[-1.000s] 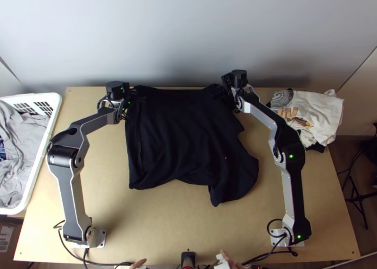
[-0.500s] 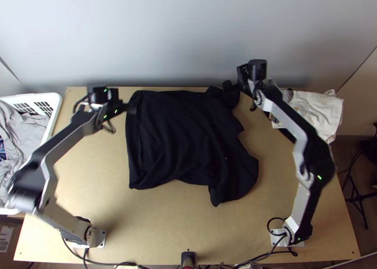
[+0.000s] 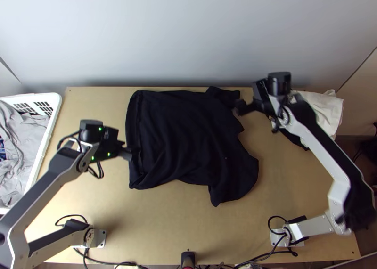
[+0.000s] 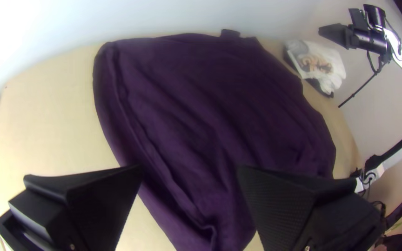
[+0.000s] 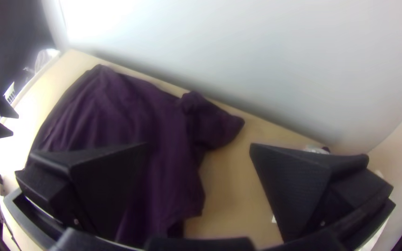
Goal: Fold the t-shirt
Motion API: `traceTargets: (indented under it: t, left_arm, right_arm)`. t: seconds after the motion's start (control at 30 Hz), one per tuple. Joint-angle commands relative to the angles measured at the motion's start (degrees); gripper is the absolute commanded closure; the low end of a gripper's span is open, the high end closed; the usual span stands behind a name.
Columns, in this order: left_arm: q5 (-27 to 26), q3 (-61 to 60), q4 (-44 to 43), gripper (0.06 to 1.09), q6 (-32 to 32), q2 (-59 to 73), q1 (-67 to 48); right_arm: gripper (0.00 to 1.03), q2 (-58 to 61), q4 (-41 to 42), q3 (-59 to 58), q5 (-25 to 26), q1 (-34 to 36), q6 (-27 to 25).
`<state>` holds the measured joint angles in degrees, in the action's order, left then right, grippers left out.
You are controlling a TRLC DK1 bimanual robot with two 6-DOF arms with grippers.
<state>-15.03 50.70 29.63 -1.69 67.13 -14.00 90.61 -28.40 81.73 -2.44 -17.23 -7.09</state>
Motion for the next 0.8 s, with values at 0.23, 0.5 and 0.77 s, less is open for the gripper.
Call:
traceTargets:
  t: [0.23, 0.5, 0.77]
  left_arm:
    - [4.22, -13.17, 1.05, 0.14, 2.05, -6.05, -6.04]
    - [6.5, -15.28, -1.94, 0.23, 2.75, -2.53, -8.68]
    - [6.68, -15.98, -1.5, 0.29, 0.99, -1.83, -12.72]
  right_arm:
    - [0.04, -21.35, -12.99, -13.36, -1.87, 0.36, 0.32]
    - [0.04, -26.27, -15.81, -15.46, -2.4, -0.08, 0.94]
    - [0.04, -27.24, -15.98, -15.99, -2.4, 0.18, 0.76]
